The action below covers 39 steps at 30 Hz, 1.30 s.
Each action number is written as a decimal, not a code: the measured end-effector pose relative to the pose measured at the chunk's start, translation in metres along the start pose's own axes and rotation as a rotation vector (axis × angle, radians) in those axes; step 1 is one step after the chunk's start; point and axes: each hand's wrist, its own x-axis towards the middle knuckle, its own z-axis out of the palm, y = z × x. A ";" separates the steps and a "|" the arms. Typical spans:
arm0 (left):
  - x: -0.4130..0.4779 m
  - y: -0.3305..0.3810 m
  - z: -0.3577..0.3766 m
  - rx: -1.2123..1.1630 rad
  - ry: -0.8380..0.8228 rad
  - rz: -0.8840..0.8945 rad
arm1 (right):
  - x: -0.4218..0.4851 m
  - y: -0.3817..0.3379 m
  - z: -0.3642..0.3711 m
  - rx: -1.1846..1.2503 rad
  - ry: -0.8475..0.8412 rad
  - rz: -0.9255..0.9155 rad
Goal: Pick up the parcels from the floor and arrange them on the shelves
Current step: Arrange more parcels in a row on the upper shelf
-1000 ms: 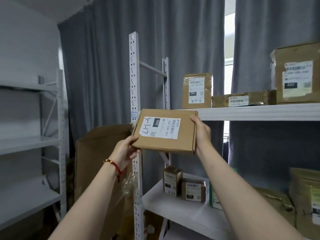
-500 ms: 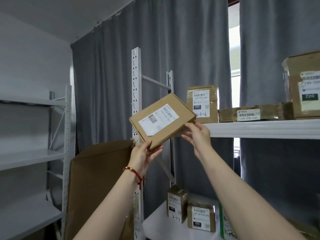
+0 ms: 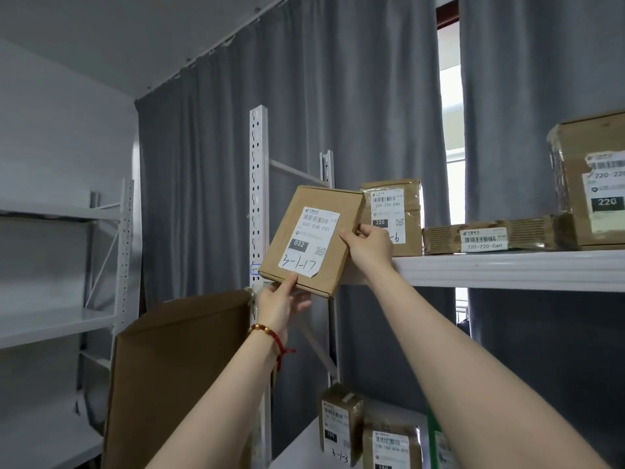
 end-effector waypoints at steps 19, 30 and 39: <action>0.086 0.027 0.063 0.396 0.060 0.119 | 0.061 0.001 0.003 -0.254 -0.068 -0.094; 0.126 0.015 0.076 1.091 0.213 0.176 | 0.077 0.015 0.026 -0.486 -0.190 -0.206; 0.162 0.008 0.083 0.955 0.034 0.091 | 0.087 0.023 0.022 -0.727 -0.189 -0.120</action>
